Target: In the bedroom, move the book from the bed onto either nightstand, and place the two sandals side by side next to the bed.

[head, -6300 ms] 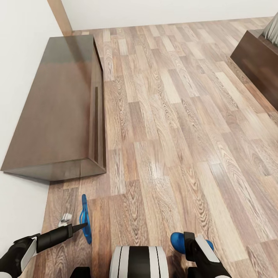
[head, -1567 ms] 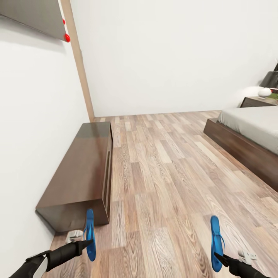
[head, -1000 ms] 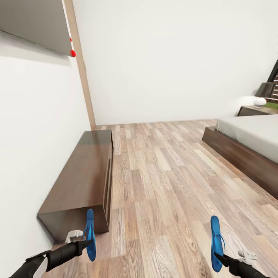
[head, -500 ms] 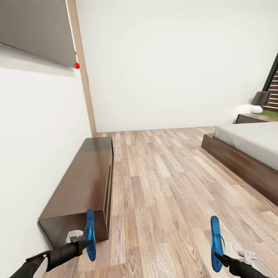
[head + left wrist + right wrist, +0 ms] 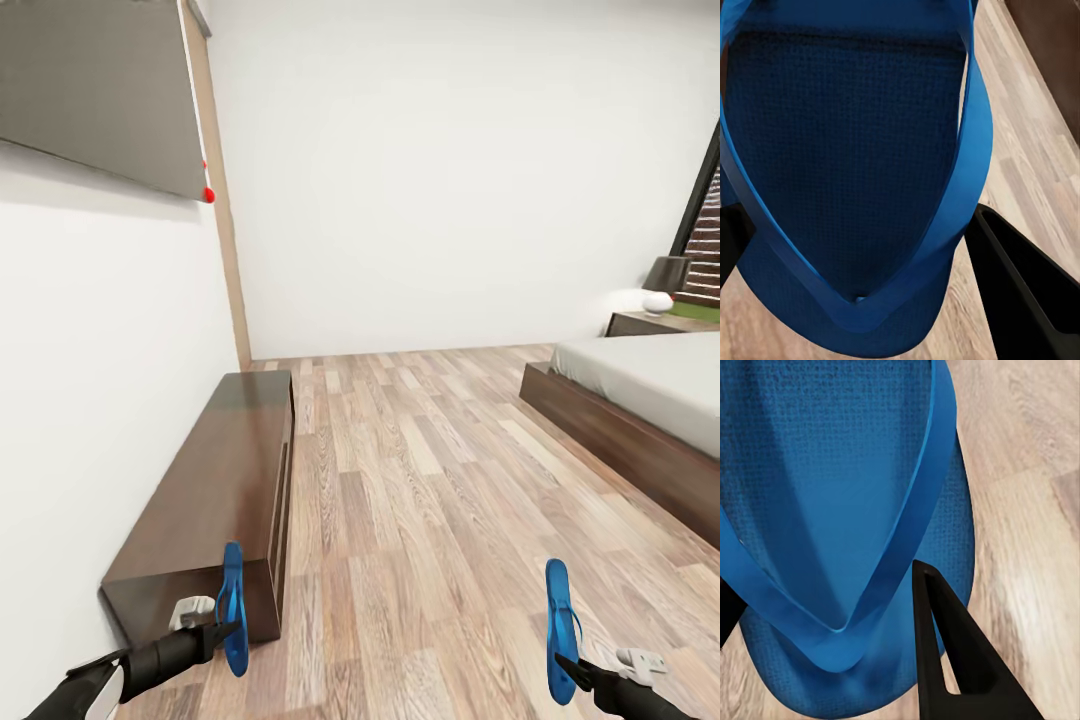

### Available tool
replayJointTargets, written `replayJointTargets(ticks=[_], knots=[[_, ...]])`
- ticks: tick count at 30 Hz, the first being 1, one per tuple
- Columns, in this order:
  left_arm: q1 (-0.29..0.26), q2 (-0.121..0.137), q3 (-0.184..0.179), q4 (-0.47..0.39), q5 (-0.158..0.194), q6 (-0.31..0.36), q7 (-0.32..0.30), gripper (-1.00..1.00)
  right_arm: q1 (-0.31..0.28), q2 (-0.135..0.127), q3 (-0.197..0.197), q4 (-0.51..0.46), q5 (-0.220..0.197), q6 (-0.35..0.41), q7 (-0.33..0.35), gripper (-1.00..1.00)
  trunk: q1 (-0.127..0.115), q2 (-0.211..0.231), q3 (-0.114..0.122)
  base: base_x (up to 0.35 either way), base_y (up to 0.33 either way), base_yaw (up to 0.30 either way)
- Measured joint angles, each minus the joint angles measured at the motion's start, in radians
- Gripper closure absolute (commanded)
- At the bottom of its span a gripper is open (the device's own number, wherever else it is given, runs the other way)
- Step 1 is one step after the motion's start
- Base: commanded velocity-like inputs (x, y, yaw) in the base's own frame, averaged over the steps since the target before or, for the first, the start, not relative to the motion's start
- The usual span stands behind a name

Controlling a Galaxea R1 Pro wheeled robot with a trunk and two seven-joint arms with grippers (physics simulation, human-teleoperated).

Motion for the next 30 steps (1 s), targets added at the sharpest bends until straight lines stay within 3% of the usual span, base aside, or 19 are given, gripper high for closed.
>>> replayJointTargets(ticks=[30], knots=[[0.000,0.000,-0.001,0.000,0.000,0.000,0.001,1.00,0.000,0.000,0.000,0.001,0.000,-0.003,-0.002,1.00,-0.115,0.210,0.094,0.000,0.000,0.000]])
